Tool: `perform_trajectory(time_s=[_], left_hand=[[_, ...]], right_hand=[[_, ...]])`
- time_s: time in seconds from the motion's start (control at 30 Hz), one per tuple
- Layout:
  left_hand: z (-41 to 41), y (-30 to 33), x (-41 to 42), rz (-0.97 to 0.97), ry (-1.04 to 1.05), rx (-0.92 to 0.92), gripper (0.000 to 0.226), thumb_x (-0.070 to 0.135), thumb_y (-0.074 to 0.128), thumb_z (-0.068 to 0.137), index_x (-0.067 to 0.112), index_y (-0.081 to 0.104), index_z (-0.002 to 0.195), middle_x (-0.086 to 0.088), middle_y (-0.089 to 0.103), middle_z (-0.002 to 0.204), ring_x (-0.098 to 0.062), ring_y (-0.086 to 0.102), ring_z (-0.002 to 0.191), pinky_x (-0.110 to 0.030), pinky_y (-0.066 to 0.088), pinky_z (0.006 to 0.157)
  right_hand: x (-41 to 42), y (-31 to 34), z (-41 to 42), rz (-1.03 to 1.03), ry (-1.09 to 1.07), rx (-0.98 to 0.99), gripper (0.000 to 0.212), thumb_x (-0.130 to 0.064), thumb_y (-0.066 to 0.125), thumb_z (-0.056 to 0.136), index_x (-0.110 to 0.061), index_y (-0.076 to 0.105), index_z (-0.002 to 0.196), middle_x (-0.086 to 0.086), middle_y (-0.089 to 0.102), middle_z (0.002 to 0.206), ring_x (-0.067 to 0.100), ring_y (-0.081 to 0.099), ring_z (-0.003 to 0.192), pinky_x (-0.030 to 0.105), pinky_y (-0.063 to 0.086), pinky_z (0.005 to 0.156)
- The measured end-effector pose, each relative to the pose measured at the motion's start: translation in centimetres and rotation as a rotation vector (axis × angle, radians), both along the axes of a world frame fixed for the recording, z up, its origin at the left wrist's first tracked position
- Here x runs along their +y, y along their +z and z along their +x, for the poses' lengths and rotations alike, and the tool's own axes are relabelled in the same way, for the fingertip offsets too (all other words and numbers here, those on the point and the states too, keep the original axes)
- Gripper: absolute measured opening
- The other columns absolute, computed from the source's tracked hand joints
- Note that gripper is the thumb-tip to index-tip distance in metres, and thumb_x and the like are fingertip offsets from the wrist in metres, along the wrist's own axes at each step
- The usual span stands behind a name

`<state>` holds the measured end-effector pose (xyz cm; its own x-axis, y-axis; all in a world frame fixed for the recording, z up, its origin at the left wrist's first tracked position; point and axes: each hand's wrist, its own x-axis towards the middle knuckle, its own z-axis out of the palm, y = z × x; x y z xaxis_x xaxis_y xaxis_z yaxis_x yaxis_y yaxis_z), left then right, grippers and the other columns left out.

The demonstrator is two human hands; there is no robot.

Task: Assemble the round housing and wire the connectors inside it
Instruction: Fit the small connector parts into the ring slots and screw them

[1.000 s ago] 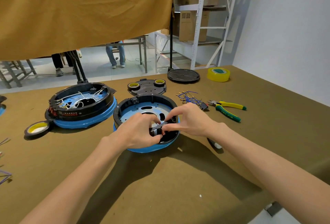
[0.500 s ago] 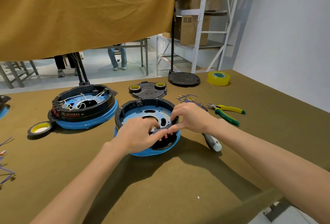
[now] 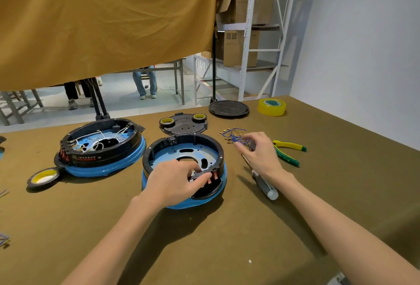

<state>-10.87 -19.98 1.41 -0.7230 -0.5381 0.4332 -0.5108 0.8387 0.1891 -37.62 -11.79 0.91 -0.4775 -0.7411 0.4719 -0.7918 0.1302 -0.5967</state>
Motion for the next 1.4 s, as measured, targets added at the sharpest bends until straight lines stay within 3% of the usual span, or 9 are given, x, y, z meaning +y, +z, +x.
perform_trajectory(time_s=[0.1, 0.3, 0.43, 0.53, 0.73, 0.8, 0.87, 1.0, 1.4], left_hand=[[-0.4, 0.1, 0.2, -0.006, 0.021, -0.015, 0.081, 0.088, 0.014, 0.081, 0.040, 0.071, 0.114, 0.018, 0.071, 0.087, -0.004, 0.063, 0.074, -0.023, 0.052, 0.057], [-1.0, 0.0, 0.1, -0.021, 0.065, -0.039, 0.076, 0.086, 0.017, 0.085, 0.040, 0.071, 0.111, 0.018, 0.065, 0.078, -0.003, 0.059, 0.068, -0.021, 0.040, 0.049], [-1.1, -0.4, -0.3, -0.013, 0.088, -0.017, 0.075, 0.089, 0.019, 0.082, 0.042, 0.071, 0.108, 0.018, 0.065, 0.079, -0.003, 0.060, 0.069, -0.023, 0.050, 0.052], [-1.5, -0.5, -0.5, -0.022, 0.106, 0.020, 0.080, 0.092, 0.017, 0.080, 0.041, 0.072, 0.108, 0.019, 0.064, 0.078, -0.003, 0.059, 0.068, -0.021, 0.042, 0.048], [-3.6, -0.3, 0.5, -0.073, 0.224, 0.070, 0.082, 0.089, 0.014, 0.083, 0.036, 0.071, 0.109, 0.014, 0.068, 0.076, -0.005, 0.060, 0.067, -0.022, 0.043, 0.051], [-3.7, -0.2, 0.9, -0.037, 0.183, 0.149, 0.076, 0.087, 0.020, 0.084, 0.034, 0.067, 0.109, 0.014, 0.063, 0.070, -0.005, 0.057, 0.065, -0.022, 0.045, 0.057], [-2.9, -0.1, 0.8, -0.027, 0.094, 0.216, 0.063, 0.081, 0.034, 0.088, 0.030, 0.065, 0.107, 0.016, 0.057, 0.073, -0.005, 0.055, 0.069, -0.029, 0.048, 0.079], [-0.1, -1.1, 0.4, -0.123, 0.085, 0.257, 0.041, 0.067, 0.049, 0.089, 0.033, 0.067, 0.103, 0.021, 0.059, 0.087, -0.003, 0.055, 0.086, -0.035, 0.035, 0.100], [0.9, -2.8, 2.4, -0.060, 0.094, 0.304, 0.033, 0.045, 0.074, 0.088, 0.027, 0.075, 0.115, 0.012, 0.076, 0.104, -0.005, 0.064, 0.092, -0.029, 0.038, 0.088]], right_hand=[[-1.3, 0.0, -2.9, 0.171, -0.330, 0.005, 0.028, -0.026, 0.061, 0.099, -0.009, 0.072, 0.119, 0.013, 0.069, 0.119, 0.028, 0.064, 0.107, 0.043, 0.054, 0.094], [-3.3, -0.8, -3.9, 0.413, -0.314, 0.049, 0.031, -0.034, 0.060, 0.101, -0.009, 0.071, 0.117, 0.017, 0.065, 0.120, 0.033, 0.062, 0.109, 0.044, 0.055, 0.091], [-3.0, -0.6, -3.6, 0.318, -0.346, 0.120, 0.025, -0.032, 0.072, 0.094, -0.016, 0.073, 0.113, 0.010, 0.067, 0.116, 0.029, 0.063, 0.106, 0.042, 0.055, 0.089], [-2.4, 0.2, -2.2, 0.099, -0.266, 0.006, 0.016, -0.022, 0.077, 0.090, -0.013, 0.073, 0.103, 0.006, 0.072, 0.102, 0.022, 0.066, 0.094, 0.039, 0.057, 0.084], [1.2, 1.8, 4.1, -0.174, 0.023, -0.064, 0.014, -0.016, 0.083, 0.083, -0.022, 0.075, 0.093, -0.007, 0.068, 0.089, 0.000, 0.062, 0.082, 0.007, 0.046, 0.070], [2.4, 1.6, 6.1, -0.219, 0.066, -0.069, 0.015, -0.015, 0.083, 0.082, -0.021, 0.077, 0.095, -0.010, 0.066, 0.089, -0.001, 0.062, 0.085, 0.007, 0.046, 0.071], [3.3, 1.2, 7.6, -0.232, 0.097, -0.094, 0.017, -0.015, 0.083, 0.082, -0.020, 0.078, 0.098, -0.011, 0.064, 0.089, 0.002, 0.061, 0.084, 0.011, 0.048, 0.071], [3.7, 0.2, 9.4, -0.237, 0.136, -0.112, 0.020, -0.018, 0.084, 0.082, -0.020, 0.078, 0.101, -0.012, 0.059, 0.086, 0.004, 0.055, 0.079, 0.013, 0.045, 0.067], [3.7, -2.0, 11.1, -0.309, 0.299, -0.128, 0.013, -0.025, 0.079, 0.088, -0.027, 0.074, 0.099, -0.016, 0.069, 0.082, 0.012, 0.065, 0.073, 0.015, 0.050, 0.061]])
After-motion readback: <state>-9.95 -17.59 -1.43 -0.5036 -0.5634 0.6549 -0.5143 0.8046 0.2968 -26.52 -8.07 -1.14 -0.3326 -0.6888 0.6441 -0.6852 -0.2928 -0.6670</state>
